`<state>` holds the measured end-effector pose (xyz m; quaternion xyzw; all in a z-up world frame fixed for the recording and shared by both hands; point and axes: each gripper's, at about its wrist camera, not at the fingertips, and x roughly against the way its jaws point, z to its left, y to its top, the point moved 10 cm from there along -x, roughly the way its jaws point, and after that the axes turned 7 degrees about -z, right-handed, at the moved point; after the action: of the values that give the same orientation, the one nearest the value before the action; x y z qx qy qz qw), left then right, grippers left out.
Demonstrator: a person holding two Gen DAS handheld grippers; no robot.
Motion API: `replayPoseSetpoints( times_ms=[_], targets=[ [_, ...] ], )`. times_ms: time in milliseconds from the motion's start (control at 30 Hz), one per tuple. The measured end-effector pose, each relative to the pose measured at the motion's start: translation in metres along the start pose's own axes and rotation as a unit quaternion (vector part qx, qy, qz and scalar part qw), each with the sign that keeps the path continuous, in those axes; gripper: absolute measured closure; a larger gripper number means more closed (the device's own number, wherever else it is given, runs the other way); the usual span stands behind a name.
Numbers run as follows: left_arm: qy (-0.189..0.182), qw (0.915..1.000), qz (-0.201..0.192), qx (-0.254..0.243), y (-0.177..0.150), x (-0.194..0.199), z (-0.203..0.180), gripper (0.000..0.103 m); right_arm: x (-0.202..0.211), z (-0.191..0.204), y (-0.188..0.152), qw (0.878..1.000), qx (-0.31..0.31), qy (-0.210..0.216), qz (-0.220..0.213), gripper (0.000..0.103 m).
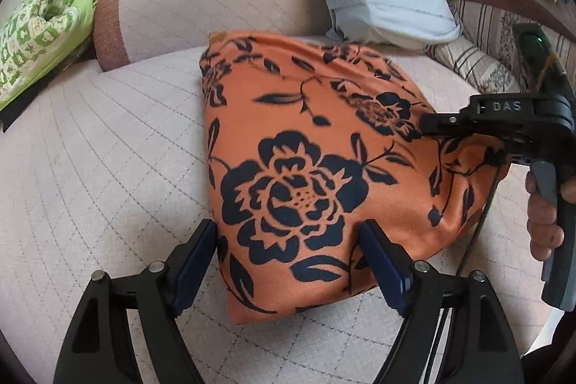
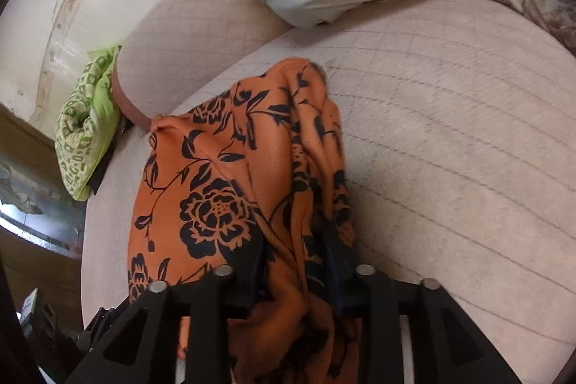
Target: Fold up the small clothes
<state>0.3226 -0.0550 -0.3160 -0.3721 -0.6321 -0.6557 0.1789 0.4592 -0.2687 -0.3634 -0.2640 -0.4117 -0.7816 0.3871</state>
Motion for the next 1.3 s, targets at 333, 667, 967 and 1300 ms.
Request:
replayPoseSetpoints(
  times_ms=[333, 667, 967, 1300],
  targets=[
    [0.037, 0.9945, -0.097, 0.006, 0.040, 0.045, 0.006, 0.007, 0.079, 0.025, 0.037, 0.986, 0.017, 0.077, -0.148, 0.055],
    [0.108, 0.9937, 0.010, 0.027, 0.016, 0.000, 0.043, 0.007, 0.030, 0.053, -0.012, 0.992, 0.008, 0.129, -0.012, 0.062],
    [0.063, 0.9958, 0.032, 0.057, 0.014, -0.015, 0.047, 0.005, 0.012, 0.030, -0.016, 0.996, 0.013, 0.086, 0.033, 0.070],
    [0.059, 0.9958, 0.006, 0.069, 0.031, -0.012, 0.063, 0.005, 0.005, 0.048, 0.068, 0.994, 0.030, 0.095, -0.054, 0.069]
  ],
)
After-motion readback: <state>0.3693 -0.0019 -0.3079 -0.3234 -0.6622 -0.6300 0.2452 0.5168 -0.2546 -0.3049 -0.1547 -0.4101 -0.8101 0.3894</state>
